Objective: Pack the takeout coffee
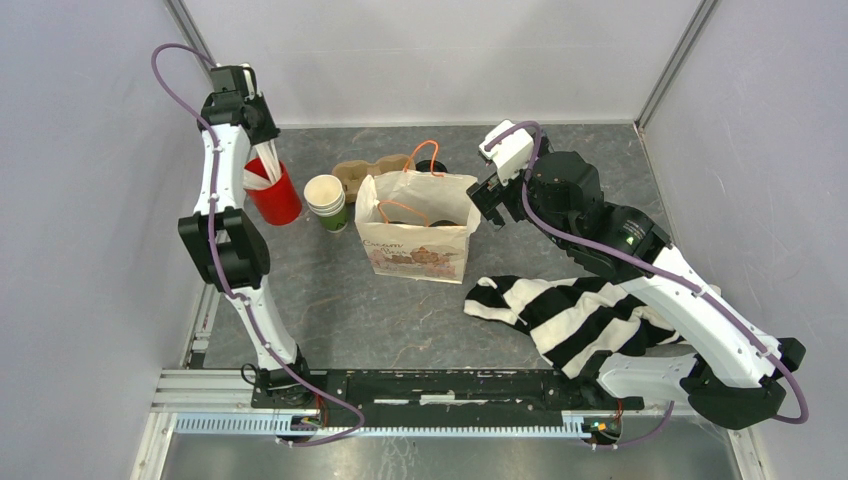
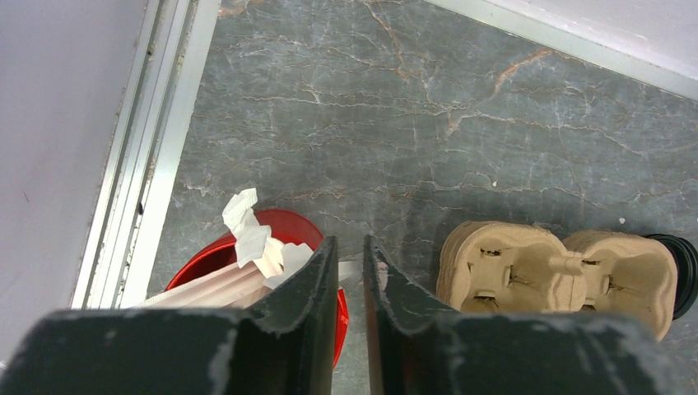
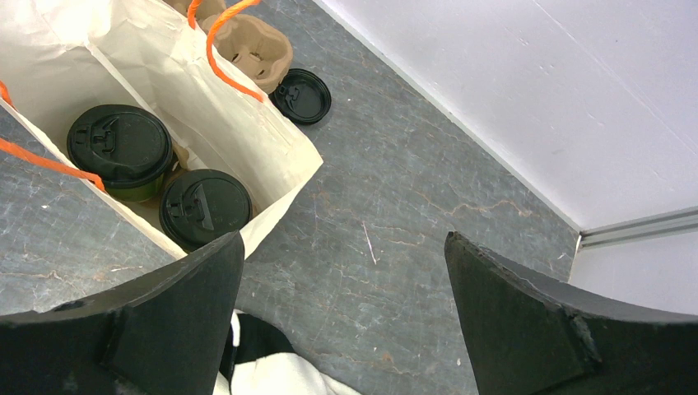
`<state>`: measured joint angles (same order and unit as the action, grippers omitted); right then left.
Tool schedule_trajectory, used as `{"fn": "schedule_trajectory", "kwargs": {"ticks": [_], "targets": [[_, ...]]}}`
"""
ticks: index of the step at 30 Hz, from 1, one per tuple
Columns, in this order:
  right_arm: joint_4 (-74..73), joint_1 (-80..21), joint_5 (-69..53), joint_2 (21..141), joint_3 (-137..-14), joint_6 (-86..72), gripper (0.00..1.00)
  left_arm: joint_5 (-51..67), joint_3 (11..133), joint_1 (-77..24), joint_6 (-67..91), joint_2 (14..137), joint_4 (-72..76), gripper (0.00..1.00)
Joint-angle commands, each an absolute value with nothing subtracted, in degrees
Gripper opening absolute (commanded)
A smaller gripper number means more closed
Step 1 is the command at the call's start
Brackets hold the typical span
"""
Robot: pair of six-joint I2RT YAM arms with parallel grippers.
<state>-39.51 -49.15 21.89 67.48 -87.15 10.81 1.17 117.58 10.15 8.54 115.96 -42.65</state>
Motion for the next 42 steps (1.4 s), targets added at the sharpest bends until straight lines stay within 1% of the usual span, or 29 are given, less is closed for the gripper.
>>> {"fn": "schedule_trajectory", "kwargs": {"ticks": [1, 3, 8, 11, 18, 23, 25, 27, 33, 35, 38, 42], "targets": [[-37.96, -49.55, 22.68, 67.32, -88.07, 11.24, 0.98, 0.16, 117.94, 9.73, 5.77, 116.01, -39.75, 0.19], [-37.96, -49.7, 22.8, 67.26, -88.13, 11.4, 0.98, -1.51, 117.85, 9.52, 5.68, 115.4, -39.4, 0.15], [-37.76, -50.08, 23.22, 67.19, -88.33, 11.6, 0.98, -3.23, 117.45, 8.36, 4.69, 112.34, -39.45, 0.09], [-37.69, -50.34, 23.24, 67.32, -88.42, 11.65, 0.98, -5.37, 115.7, 7.0, 3.68, 109.3, -39.2, 0.03], [-37.56, -51.54, 24.42, 66.98, -88.33, 11.96, 0.98, -11.79, 113.26, 4.98, 6.25, 98.21, -39.56, 0.02], [-37.55, -51.78, 24.78, 66.99, -88.42, 11.78, 0.98, -10.93, 112.94, 4.96, 13.48, 88.63, -39.34, 0.02], [-37.55, -51.82, 25.17, 66.89, -88.37, 11.78, 0.98, -7.81, 112.66, 4.96, 16.11, 85.04, -38.22, 0.02], [-37.67, -51.83, 25.52, 66.54, -88.19, 11.7, 0.98, -2.31, 112.5, 4.92, 17.7, 82.15, -36.7, 0.02], [-37.75, -51.83, 25.61, 66.84, -88.57, 11.6, 0.98, 23.71, 109.54, 4.93, 23.22, 76.18, -28.08, 0.02], [-37.68, -51.82, 25.59, 66.84, -88.59, 11.6, 0.98, 31.68, 109.28, 4.96, 25.73, 75.6, -25.55, 0.02], [-37.76, -51.92, 25.23, 66.85, -88.59, 11.3, 0.98, 40.57, 109.37, 4.92, 30.23, 76.14, -22.26, 0.02], [-38.02, -51.83, 24.88, 66.97, -89.07, 10.92, 0.98, 48.45, 109.92, 4.93, 33.66, 76.51, -19.03, 0.02]]}}
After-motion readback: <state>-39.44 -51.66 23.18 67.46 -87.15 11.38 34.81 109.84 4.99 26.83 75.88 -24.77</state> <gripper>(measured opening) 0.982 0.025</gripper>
